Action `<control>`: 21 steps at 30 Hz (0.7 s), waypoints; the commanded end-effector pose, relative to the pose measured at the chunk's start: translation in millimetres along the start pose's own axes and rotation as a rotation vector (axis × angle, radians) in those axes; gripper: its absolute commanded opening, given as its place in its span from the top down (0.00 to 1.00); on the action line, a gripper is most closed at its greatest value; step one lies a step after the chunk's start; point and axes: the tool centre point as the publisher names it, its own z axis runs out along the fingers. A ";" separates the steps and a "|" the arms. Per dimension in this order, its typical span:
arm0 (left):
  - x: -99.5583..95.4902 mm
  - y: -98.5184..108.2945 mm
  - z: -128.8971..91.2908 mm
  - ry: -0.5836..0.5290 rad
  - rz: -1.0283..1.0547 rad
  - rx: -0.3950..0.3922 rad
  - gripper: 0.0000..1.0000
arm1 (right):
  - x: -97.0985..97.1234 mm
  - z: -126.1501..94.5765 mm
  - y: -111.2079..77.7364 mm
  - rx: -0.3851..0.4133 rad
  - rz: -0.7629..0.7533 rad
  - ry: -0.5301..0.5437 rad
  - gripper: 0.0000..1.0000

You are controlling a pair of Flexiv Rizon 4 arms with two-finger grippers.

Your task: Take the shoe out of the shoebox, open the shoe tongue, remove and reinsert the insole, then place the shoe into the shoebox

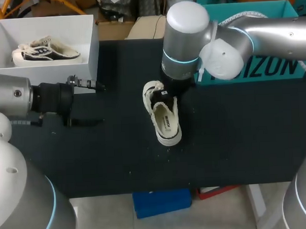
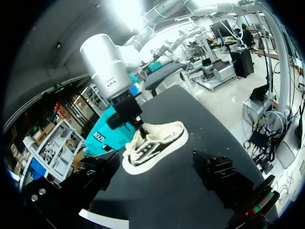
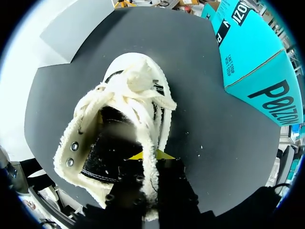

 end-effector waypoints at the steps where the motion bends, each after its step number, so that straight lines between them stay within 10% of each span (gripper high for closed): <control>1: 0.9 -0.2 1.1 -0.003 0.001 -0.004 0.00 | -11.0 -33.5 -7.3 -0.002 -0.010 0.031 1.00; 15: 0.9 -0.2 1.1 -0.003 0.001 -0.004 0.00 | -35.2 -131.6 -7.7 -0.016 -0.128 0.098 1.00; 21: 0.9 -0.2 1.1 -0.003 0.001 -0.004 0.00 | -35.2 -131.6 -7.7 -0.016 -0.128 0.098 1.00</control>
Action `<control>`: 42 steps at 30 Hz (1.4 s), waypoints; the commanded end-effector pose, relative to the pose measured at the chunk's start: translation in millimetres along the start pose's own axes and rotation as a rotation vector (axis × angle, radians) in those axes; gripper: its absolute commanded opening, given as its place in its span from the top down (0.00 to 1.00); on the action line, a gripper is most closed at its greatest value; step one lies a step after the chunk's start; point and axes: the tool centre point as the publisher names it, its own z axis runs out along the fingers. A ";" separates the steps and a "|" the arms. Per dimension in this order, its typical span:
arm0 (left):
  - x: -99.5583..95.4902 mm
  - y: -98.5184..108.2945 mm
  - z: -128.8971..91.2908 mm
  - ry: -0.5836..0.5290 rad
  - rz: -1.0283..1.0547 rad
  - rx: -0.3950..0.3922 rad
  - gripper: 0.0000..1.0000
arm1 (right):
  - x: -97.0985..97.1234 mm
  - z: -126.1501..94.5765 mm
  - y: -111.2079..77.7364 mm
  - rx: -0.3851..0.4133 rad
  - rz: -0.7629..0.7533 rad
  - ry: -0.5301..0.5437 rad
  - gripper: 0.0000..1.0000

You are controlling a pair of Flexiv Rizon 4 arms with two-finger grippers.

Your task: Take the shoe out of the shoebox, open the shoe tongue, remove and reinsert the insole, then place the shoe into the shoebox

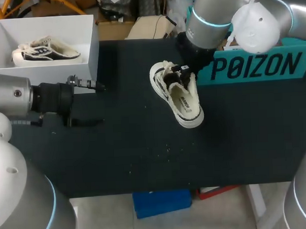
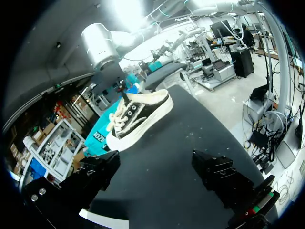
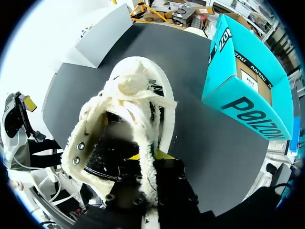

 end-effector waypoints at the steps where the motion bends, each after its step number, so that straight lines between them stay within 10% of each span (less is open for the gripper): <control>1: 0.9 -0.2 1.0 -0.003 0.001 -0.004 0.00 | 0.4 -21.6 -3.8 -0.003 0.000 -0.004 1.00; 16: 0.9 -0.2 1.0 -0.003 0.001 -0.004 0.00 | 1.1 -21.3 -2.0 -0.020 0.007 -0.006 1.00; 25: 0.9 -0.2 1.0 -0.003 0.001 -0.004 0.00 | -31.2 -46.6 11.3 -0.006 -0.089 -0.018 1.00; 42: 0.9 -0.2 1.0 -0.003 0.001 -0.004 0.00 | -153.6 -115.8 55.5 0.265 -1.191 0.083 1.00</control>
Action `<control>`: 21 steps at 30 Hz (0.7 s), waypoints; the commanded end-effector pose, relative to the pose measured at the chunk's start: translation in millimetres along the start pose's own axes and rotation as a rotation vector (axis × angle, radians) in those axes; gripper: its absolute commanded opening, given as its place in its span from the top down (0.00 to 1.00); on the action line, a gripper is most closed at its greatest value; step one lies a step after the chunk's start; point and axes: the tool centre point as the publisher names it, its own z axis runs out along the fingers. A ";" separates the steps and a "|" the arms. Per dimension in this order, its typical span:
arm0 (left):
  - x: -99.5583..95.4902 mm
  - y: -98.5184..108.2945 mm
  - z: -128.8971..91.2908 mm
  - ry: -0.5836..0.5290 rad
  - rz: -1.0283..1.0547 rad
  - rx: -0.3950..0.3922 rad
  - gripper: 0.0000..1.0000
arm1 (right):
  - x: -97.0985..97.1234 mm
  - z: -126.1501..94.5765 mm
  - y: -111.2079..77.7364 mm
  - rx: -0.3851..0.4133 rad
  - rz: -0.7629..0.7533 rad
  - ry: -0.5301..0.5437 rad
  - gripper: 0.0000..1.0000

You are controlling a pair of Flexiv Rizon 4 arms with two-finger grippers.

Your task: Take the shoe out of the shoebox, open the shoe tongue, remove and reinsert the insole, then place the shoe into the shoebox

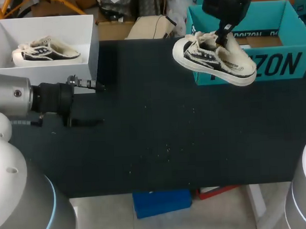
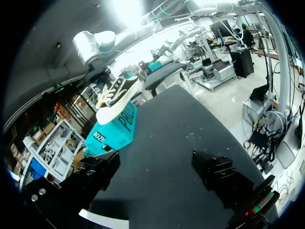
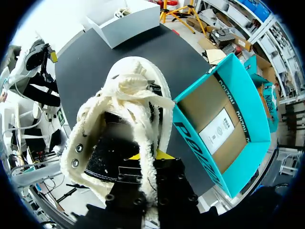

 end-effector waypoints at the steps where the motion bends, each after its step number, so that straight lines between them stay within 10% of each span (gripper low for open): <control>1: 0.9 -0.2 1.0 -0.003 0.001 -0.004 0.00 | -36.8 -25.6 -1.5 0.140 -0.797 0.095 1.00; 16: 0.9 -0.2 1.0 -0.003 0.001 -0.004 0.00 | -36.8 -25.6 -1.5 0.140 -0.797 0.095 1.00; 21: 0.9 -0.2 1.0 -0.003 0.001 -0.004 0.00 | -67.9 -19.7 -13.5 0.183 -0.792 0.075 1.00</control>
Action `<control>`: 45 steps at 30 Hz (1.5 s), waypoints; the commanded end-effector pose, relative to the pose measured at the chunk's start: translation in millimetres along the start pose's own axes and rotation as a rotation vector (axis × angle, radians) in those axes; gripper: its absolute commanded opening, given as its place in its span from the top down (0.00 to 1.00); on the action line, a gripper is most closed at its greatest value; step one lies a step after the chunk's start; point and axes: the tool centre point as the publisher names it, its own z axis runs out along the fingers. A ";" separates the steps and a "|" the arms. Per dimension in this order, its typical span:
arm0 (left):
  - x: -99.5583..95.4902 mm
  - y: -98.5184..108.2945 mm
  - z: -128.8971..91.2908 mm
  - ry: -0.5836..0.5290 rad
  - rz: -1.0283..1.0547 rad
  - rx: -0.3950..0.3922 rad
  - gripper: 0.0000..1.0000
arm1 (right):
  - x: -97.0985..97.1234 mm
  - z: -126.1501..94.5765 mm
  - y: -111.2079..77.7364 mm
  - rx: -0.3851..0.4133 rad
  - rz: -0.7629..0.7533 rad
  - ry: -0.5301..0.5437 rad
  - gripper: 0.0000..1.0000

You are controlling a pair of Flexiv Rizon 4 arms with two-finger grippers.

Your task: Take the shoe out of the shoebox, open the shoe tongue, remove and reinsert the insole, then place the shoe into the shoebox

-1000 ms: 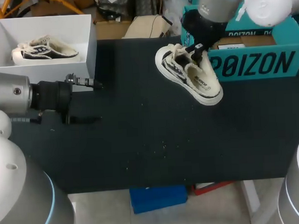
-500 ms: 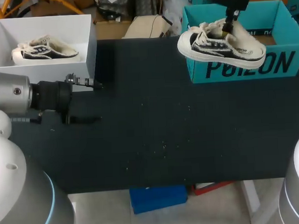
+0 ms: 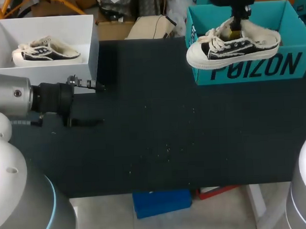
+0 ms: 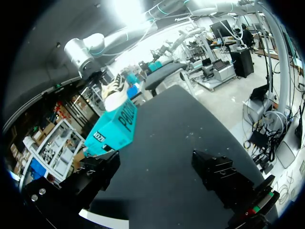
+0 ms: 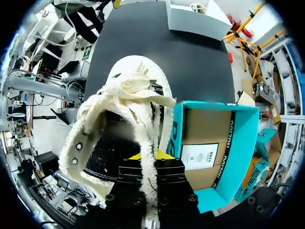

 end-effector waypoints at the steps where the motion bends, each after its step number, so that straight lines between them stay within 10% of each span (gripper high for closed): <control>1: 0.9 -0.2 1.0 -0.003 0.001 -0.004 0.00 | -22.5 -2.4 -20.9 0.049 -0.102 0.008 1.00; 23: 0.9 -0.2 1.0 -0.003 0.001 -0.004 0.00 | -142.5 6.8 -75.0 0.077 -0.082 0.022 1.00; 45: 0.9 -0.2 1.0 -0.003 0.001 -0.004 0.00 | -152.0 43.6 -90.0 0.042 0.066 0.045 1.00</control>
